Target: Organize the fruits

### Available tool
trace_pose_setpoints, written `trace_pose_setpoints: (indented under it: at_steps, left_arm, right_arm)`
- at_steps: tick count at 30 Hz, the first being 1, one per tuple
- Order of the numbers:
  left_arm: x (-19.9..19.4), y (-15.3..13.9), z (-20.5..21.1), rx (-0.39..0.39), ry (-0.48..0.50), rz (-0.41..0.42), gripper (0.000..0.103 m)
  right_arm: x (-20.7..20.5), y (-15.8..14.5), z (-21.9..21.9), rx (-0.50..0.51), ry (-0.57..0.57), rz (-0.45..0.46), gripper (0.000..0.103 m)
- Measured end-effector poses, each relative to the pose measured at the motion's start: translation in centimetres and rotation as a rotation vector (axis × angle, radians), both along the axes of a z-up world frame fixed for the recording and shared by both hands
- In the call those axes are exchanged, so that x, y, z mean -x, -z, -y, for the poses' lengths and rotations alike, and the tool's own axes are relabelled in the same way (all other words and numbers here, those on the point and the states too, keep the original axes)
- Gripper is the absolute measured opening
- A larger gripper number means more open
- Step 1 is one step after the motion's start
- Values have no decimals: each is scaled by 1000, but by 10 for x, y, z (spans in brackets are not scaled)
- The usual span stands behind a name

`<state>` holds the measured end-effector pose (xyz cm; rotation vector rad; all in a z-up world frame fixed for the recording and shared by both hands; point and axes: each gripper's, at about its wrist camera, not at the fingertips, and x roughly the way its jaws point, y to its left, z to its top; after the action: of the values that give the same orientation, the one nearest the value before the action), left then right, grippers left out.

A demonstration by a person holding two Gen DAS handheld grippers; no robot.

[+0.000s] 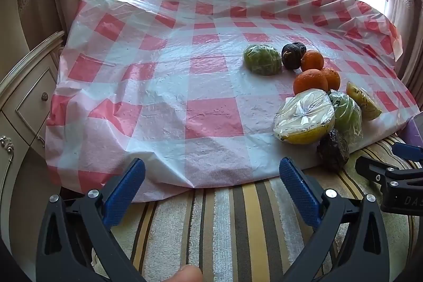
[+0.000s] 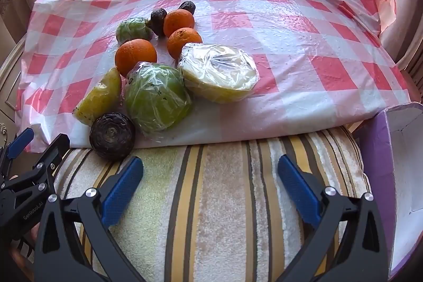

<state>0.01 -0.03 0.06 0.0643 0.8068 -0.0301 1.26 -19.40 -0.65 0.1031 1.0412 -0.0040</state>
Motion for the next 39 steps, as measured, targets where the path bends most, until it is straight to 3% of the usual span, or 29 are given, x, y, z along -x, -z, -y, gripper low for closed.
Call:
trace_pose_setpoints:
  at_steps: [39]
  left_arm:
    - [3, -4, -1, -4, 8, 21, 99]
  right_arm:
    - [0, -1, 0, -3, 7, 16, 102]
